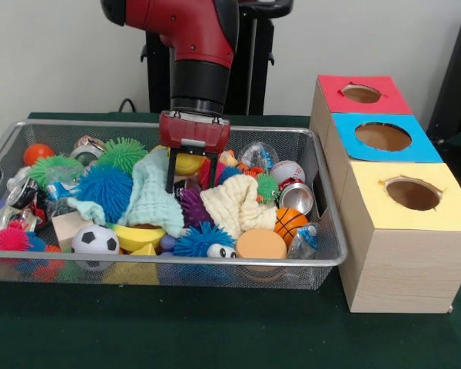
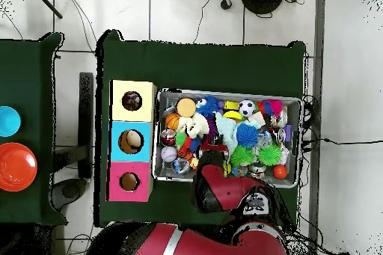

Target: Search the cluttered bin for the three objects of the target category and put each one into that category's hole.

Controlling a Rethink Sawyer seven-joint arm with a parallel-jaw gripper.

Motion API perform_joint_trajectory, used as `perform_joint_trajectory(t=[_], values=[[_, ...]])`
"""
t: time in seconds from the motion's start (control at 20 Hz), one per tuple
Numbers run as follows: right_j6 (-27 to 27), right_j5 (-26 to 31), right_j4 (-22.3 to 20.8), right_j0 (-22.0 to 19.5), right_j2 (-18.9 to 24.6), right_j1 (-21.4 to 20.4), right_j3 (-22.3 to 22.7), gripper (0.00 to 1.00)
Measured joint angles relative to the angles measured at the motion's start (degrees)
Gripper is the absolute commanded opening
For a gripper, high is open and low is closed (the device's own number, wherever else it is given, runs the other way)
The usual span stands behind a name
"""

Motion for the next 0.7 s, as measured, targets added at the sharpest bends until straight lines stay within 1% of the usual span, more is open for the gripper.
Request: perform_joint_trajectory(t=[0.35,0.65,0.7], values=[[0.00,-1.02,1.62,-1.12,-0.29,1.36,-2.14,1.00],[0.00,-1.03,2.15,-3.38,-0.28,1.92,-3.61,1.00],[0.00,-1.02,2.16,-4.25,-0.31,2.10,-4.12,1.00]])
